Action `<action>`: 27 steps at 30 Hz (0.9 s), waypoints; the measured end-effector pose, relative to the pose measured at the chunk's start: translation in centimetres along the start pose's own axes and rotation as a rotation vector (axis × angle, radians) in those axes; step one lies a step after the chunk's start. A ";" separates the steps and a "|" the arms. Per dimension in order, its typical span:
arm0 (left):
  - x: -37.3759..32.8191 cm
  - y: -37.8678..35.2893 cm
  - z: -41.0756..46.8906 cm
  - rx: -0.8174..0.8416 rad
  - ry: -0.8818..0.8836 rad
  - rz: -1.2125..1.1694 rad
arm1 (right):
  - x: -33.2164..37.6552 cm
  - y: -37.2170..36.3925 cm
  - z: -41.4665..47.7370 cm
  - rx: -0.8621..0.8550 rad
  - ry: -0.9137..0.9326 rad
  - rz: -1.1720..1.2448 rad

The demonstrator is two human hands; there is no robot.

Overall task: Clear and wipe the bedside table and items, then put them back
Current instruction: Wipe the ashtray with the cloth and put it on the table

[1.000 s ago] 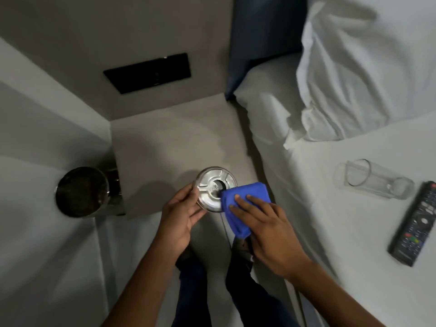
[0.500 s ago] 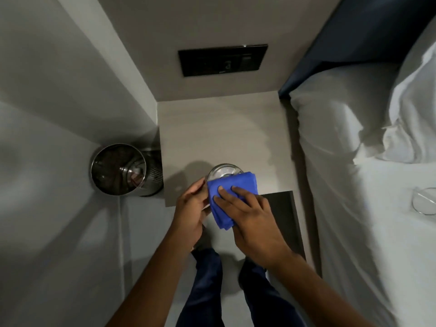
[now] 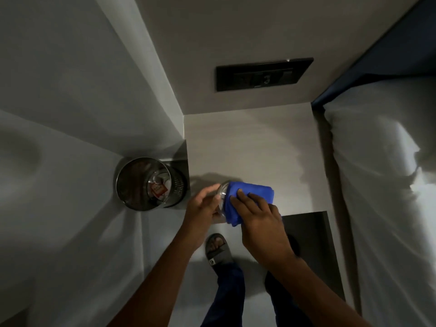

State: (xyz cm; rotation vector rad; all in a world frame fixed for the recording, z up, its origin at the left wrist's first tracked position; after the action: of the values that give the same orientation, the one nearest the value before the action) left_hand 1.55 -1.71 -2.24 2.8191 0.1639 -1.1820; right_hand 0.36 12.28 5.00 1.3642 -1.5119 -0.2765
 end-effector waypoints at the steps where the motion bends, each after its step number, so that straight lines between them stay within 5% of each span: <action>1: -0.4 0.2 0.9 -0.034 -0.008 0.006 | 0.4 -0.3 0.6 0.032 0.026 -0.012; 9: -4.9 2.3 9.3 -0.348 -0.104 0.115 | -3.7 3.6 1.7 -0.194 -0.162 0.393; 15: -6.2 2.4 15.1 -0.504 -0.124 0.333 | -6.2 3.6 0.3 -0.154 -0.187 0.626; 22: -4.5 -0.4 16.1 -0.191 -0.317 1.530 | -8.1 4.0 -1.5 -0.188 -0.265 0.639; 27: -4.5 -0.7 15.7 -0.047 -0.215 1.739 | -8.8 4.9 -2.6 -0.198 -0.238 0.658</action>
State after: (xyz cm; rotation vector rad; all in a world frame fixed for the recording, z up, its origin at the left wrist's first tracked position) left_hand -12.74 -3.16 -10.00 1.5387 -1.7230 -0.7836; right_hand -2.09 22.36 5.20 0.6403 -1.9824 -0.1658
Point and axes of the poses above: each hand's wrist, its own z-axis towards the middle knuckle, its own y-axis out of the back of the hand, x = y × z, the point moved 5 cm from there along z, towards the middle knuckle, and after that the axes turned 11 degrees about z, right-handed, at the moved point
